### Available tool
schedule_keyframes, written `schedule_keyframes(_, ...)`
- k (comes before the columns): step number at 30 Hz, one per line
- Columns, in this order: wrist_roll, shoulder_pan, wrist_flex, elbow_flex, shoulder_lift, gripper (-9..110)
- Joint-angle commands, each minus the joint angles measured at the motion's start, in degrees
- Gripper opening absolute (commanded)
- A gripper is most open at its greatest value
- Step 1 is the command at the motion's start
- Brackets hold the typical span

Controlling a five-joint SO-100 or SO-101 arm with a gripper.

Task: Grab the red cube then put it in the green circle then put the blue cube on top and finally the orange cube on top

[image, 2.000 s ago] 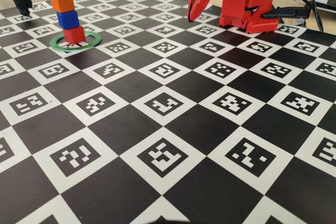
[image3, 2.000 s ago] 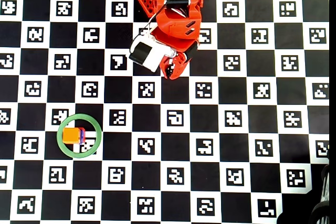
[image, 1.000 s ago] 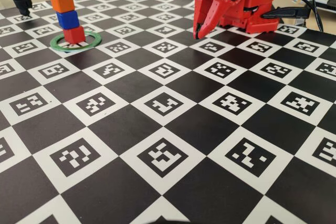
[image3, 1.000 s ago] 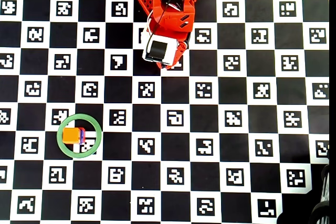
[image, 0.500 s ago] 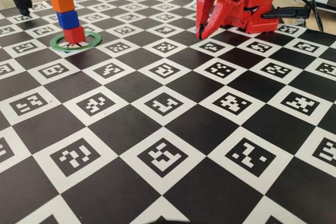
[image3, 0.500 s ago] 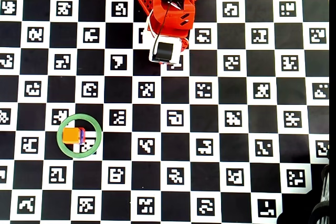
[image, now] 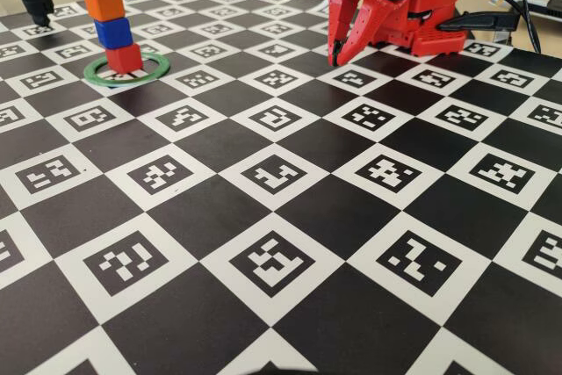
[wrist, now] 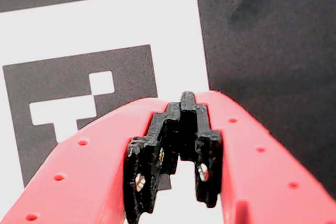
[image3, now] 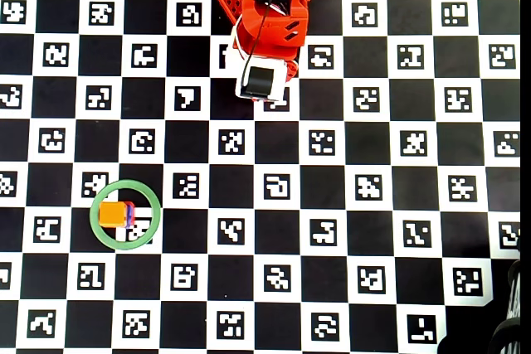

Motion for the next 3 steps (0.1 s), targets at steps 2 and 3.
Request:
schedule_keyframes(2,-0.26,-0.44,3.25,2.90,2.81,-6)
schedule_keyframes(3,-0.26,-0.44,3.25,2.90,2.81,-6)
